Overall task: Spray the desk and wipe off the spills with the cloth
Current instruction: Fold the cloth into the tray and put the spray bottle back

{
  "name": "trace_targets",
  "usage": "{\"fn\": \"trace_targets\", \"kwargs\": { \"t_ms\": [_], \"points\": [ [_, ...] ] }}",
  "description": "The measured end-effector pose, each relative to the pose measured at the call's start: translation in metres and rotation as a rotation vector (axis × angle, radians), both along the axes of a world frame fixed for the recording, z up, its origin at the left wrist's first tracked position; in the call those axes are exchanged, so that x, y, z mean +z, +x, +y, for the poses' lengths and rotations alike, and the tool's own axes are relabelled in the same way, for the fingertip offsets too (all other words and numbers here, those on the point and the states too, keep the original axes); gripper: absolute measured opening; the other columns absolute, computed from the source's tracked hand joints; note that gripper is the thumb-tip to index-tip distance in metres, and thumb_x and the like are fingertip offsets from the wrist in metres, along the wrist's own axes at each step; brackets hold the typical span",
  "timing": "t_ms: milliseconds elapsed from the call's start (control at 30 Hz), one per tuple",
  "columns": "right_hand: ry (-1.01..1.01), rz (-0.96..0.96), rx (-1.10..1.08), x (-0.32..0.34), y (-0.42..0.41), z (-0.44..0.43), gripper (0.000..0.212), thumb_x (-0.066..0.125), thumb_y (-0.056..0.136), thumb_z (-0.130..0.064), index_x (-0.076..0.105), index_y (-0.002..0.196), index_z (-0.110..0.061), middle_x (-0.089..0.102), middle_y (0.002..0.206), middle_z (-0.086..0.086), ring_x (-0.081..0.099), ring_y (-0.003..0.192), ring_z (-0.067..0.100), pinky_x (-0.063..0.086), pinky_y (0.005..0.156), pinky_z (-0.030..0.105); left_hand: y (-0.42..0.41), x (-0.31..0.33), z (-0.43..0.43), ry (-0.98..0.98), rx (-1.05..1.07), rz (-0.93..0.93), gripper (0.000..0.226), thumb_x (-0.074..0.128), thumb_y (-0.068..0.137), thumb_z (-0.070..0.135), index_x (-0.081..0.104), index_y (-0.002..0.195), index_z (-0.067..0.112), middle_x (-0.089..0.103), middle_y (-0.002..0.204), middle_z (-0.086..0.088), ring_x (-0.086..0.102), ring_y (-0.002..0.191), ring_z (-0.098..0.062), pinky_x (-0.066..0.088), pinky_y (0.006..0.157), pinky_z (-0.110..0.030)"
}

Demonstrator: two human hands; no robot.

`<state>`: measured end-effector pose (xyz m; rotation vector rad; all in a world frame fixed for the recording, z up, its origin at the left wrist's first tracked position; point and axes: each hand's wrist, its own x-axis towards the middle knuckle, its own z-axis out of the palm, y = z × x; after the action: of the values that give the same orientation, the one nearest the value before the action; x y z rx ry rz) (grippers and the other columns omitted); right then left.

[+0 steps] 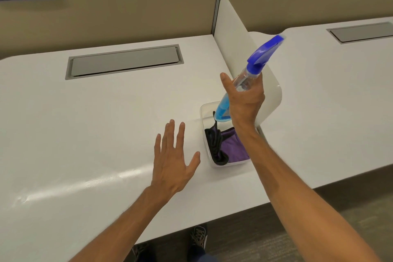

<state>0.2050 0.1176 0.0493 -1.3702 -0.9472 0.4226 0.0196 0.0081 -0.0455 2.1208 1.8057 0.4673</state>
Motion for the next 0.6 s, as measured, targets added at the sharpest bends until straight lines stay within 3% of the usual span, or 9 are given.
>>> {"fn": "trace_targets", "kwargs": {
  "t_ms": [67, 167, 300, 367, 500, 600],
  "points": [
    [-0.006, -0.004, -0.001, -0.013, 0.0, 0.003, 0.051, 0.087, 0.078, -0.031, 0.052, 0.115, -0.026, 0.063, 0.09, -0.02, 0.065, 0.083, -0.008, 0.048, 0.073, 0.003, 0.003, -0.001, 0.002, -0.006, -0.011, 0.007, 0.086, 0.027, 0.093, 0.069, -0.004, 0.163, 0.031, -0.016, 0.17, 0.002, -0.011, 0.158, -0.017, -0.003, 0.128, -0.045],
    [-0.031, -0.007, 0.013, -0.031, -0.001, 0.008, 0.054, 0.089, 0.076, -0.031, 0.053, 0.116, -0.024, 0.064, 0.094, -0.011, 0.064, 0.083, -0.006, 0.049, 0.073, 0.004, 0.008, -0.004, 0.004, -0.023, -0.017, 0.025, 0.086, 0.031, 0.094, 0.068, -0.005, 0.163, 0.03, -0.017, 0.17, 0.002, -0.013, 0.157, -0.016, -0.003, 0.128, -0.045],
    [-0.077, -0.009, 0.023, -0.051, -0.002, 0.016, 0.064, 0.091, 0.072, -0.031, 0.057, 0.122, -0.01, 0.065, 0.1, -0.004, 0.064, 0.085, 0.005, 0.05, 0.076, 0.005, 0.015, -0.005, 0.007, -0.035, -0.026, 0.024, 0.086, 0.029, 0.094, 0.068, -0.003, 0.163, 0.029, -0.011, 0.172, -0.002, -0.009, 0.158, -0.019, 0.001, 0.128, -0.049],
    [-0.1, -0.011, 0.029, -0.059, -0.003, 0.018, 0.068, 0.09, 0.073, -0.032, 0.055, 0.126, -0.009, 0.064, 0.1, -0.007, 0.064, 0.086, 0.008, 0.052, 0.079, 0.007, 0.017, -0.005, 0.009, -0.049, -0.026, 0.028, 0.086, 0.028, 0.093, 0.069, -0.003, 0.163, 0.029, -0.01, 0.172, -0.002, -0.008, 0.159, -0.02, 0.002, 0.128, -0.05],
    [-0.125, -0.016, 0.015, -0.068, -0.004, 0.018, 0.062, 0.09, 0.071, -0.035, 0.05, 0.116, -0.023, 0.058, 0.091, -0.023, 0.062, 0.083, -0.006, 0.05, 0.074, 0.004, 0.02, -0.007, 0.012, -0.062, -0.028, 0.037, 0.086, 0.031, 0.094, 0.067, -0.003, 0.163, 0.028, -0.012, 0.171, -0.003, -0.01, 0.158, -0.019, 0.002, 0.128, -0.05],
    [-0.143, -0.028, 0.01, -0.066, -0.006, 0.018, 0.063, 0.09, 0.071, -0.039, 0.047, 0.116, -0.027, 0.055, 0.091, -0.026, 0.061, 0.084, -0.007, 0.049, 0.073, 0.003, 0.021, -0.007, 0.016, -0.068, -0.025, 0.047, 0.086, 0.029, 0.094, 0.068, -0.004, 0.163, 0.028, -0.012, 0.171, -0.003, -0.01, 0.158, -0.019, 0.0, 0.128, -0.05]
  ]
}}
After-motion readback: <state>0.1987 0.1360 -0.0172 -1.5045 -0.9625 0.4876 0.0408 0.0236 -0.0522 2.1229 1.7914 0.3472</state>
